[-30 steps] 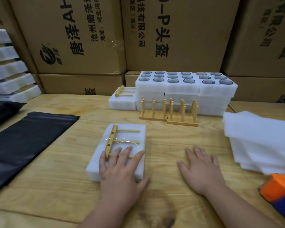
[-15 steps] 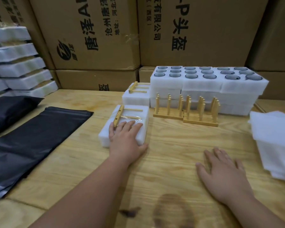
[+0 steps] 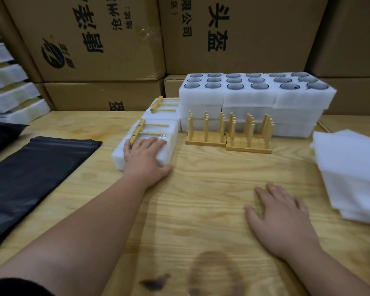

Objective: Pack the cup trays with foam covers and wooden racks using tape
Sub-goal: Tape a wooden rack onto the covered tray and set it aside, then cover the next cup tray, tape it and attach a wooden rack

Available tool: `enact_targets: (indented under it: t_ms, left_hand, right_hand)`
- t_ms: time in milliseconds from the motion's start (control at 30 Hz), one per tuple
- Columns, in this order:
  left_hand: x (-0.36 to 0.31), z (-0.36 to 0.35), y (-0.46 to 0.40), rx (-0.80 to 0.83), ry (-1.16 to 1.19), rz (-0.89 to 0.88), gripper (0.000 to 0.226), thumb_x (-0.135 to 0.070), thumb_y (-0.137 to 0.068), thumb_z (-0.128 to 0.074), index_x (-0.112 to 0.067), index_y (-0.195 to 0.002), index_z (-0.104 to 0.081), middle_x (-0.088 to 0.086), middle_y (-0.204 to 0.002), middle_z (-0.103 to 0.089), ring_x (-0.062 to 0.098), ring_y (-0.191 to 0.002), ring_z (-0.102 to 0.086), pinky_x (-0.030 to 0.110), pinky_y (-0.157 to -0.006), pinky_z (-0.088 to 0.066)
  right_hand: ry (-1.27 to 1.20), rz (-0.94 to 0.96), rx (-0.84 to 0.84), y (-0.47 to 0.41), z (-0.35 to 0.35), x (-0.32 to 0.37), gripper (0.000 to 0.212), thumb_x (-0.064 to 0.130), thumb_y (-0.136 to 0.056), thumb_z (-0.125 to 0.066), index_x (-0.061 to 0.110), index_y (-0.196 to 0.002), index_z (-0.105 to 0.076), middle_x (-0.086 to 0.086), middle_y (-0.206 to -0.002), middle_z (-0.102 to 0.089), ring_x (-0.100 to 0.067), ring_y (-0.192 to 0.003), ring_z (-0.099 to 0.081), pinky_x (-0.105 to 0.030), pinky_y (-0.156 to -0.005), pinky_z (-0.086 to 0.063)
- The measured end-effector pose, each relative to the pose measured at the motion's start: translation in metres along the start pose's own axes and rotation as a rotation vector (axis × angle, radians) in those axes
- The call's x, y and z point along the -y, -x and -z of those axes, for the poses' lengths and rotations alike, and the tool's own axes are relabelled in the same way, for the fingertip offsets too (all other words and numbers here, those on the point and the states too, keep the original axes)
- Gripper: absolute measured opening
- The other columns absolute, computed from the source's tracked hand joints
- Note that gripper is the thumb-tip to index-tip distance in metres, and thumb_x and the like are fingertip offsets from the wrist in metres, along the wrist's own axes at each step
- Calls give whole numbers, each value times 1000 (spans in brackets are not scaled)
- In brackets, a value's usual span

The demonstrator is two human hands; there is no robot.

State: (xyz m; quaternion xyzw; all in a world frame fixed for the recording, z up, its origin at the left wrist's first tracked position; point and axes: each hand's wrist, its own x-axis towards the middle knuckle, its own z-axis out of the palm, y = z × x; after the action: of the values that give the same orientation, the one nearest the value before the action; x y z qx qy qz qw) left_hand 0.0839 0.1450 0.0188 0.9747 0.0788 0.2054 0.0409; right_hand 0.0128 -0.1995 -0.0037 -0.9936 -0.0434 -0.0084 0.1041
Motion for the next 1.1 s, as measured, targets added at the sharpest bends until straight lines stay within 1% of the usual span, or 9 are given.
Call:
enact_targets:
  t_ms: [233, 333, 433, 533, 633, 700, 833, 967, 1100]
  left_hand:
    - [7, -4, -21, 67, 8, -12, 87, -80, -64, -58, -47, -143, -41, -19, -154, -38, 14, -147, -26, 51, -122, 12]
    - [6, -2, -23, 90, -17, -13, 86, -78, -68, -58, -46, -145, -38, -15, -158, -34, 17, -150, -20, 54, -122, 11]
    - [-12, -5, -4, 22, -71, 74, 84, -66, -82, -55, -39, -154, -24, 3, -168, -5, 26, -155, 8, 53, -121, 15]
    - [-52, -14, 40, -38, 115, 134, 81, -54, -92, -47, -35, -159, -7, 4, -168, 16, 27, -153, 21, 50, -123, 11]
    - [-92, -13, 81, 6, 217, 30, 71, -56, -92, -43, -38, -157, -20, 6, -170, 3, 27, -155, 9, 48, -124, 3]
    - [-119, -11, 100, 183, 176, -47, 70, -64, -92, -33, -33, -155, -30, 5, -170, -7, 25, -156, 0, 51, -125, -2]
    - [-157, -11, 117, 408, 91, -11, 95, -79, -86, -16, -20, -161, -13, 9, -170, 0, 27, -156, 4, 55, -122, 3]
    - [-174, -7, 116, 444, 77, 86, 90, -73, -88, -17, -22, -162, -9, 6, -170, 4, 32, -155, 9, 61, -119, 7]
    - [-177, -3, 115, 484, 140, -183, 65, -56, -97, -19, -38, -160, -11, -16, -168, 0, 19, -156, 6, 65, -118, 7]
  right_hand:
    - [-21, -3, -17, 1, -1, 0, 82, 71, -82, -15, 35, -154, -32, 5, -168, -19, -12, -155, -10, -48, -125, -9]
    - [-13, -5, -21, 1, 0, 1, 74, 68, -88, -24, 34, -153, -34, 3, -167, -21, -14, -155, -13, -49, -125, -10]
    - [-5, -9, -15, 0, 0, 2, 70, 65, -90, -28, 33, -153, -36, 2, -167, -22, -15, -155, -14, -50, -124, -10]
    - [-20, -14, -14, 1, 0, 3, 72, 65, -89, -27, 32, -153, -36, 1, -167, -22, -16, -155, -13, -51, -124, -9]
    - [-29, -10, -21, 1, -1, 3, 73, 64, -88, -27, 31, -153, -35, 0, -167, -22, -16, -155, -13, -52, -124, -9]
    - [-28, -11, -16, 1, 0, 3, 73, 64, -89, -27, 31, -154, -34, -1, -167, -21, -17, -155, -12, -53, -124, -9]
    - [-21, -11, -21, 2, 0, 5, 75, 67, -88, -25, 30, -153, -35, -2, -167, -22, -18, -155, -13, -54, -123, -9]
    - [-4, -9, -32, 1, 0, 7, 74, 66, -87, -23, 30, -150, -39, -3, -165, -25, -21, -154, -16, -56, -121, -12]
    - [7, -11, -16, 0, 0, 7, 68, 59, -92, -26, 32, -153, -35, -2, -167, -21, -21, -154, -13, -56, -122, -9]
